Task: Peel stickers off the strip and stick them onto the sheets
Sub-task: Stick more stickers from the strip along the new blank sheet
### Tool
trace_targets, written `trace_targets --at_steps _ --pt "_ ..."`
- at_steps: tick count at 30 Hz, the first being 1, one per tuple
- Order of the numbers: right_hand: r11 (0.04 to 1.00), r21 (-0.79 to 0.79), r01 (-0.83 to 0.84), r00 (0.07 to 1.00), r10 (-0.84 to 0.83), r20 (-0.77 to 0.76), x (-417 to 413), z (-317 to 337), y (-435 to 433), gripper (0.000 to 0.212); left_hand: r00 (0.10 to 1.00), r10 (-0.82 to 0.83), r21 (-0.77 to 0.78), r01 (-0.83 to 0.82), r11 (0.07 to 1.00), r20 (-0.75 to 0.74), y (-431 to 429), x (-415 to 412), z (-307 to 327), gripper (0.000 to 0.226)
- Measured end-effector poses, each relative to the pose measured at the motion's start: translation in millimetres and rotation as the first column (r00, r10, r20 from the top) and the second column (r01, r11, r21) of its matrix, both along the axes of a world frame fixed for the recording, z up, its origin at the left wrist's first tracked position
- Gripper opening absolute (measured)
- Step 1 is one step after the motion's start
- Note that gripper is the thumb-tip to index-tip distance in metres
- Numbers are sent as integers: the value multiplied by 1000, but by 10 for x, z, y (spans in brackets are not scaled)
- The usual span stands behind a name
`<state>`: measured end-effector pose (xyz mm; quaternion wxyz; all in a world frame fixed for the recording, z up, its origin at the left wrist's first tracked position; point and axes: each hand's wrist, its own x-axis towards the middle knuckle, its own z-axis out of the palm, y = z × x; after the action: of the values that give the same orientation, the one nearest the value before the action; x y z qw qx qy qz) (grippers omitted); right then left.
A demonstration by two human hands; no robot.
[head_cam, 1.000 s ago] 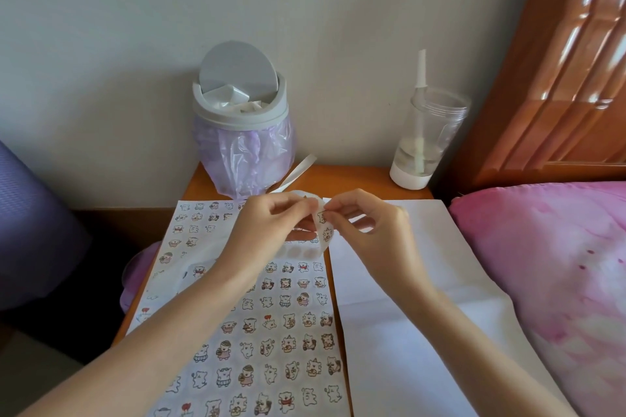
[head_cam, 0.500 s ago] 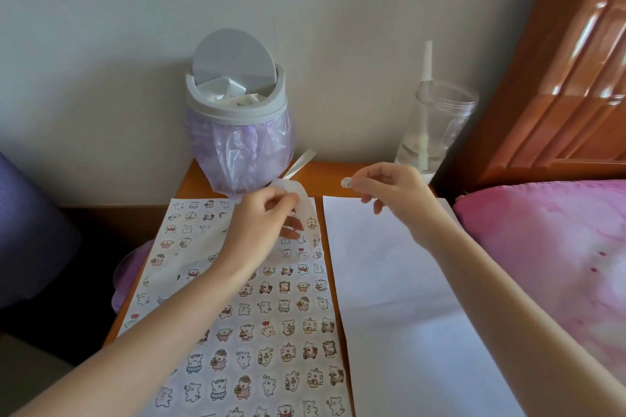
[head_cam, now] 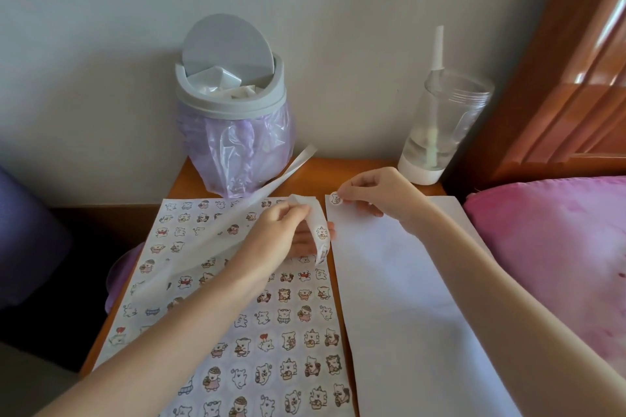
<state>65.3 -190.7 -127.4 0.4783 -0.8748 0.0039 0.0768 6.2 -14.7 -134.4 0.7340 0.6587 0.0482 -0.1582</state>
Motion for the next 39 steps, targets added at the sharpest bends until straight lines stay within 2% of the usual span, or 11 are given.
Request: trace_targets --at_steps 17,29,39 --pt "994 -106 -11 991 25 135 75 -201 50 5 1000 -8 29 7 1000 9 -15 -4 -56 22" --pt "993 -108 36 985 -17 173 45 -237 81 4 999 0 107 -4 994 34 -22 8 -89 21" --pt "989 -145 38 980 -9 197 47 -255 99 5 999 -4 111 0 994 40 -23 15 -93 21"
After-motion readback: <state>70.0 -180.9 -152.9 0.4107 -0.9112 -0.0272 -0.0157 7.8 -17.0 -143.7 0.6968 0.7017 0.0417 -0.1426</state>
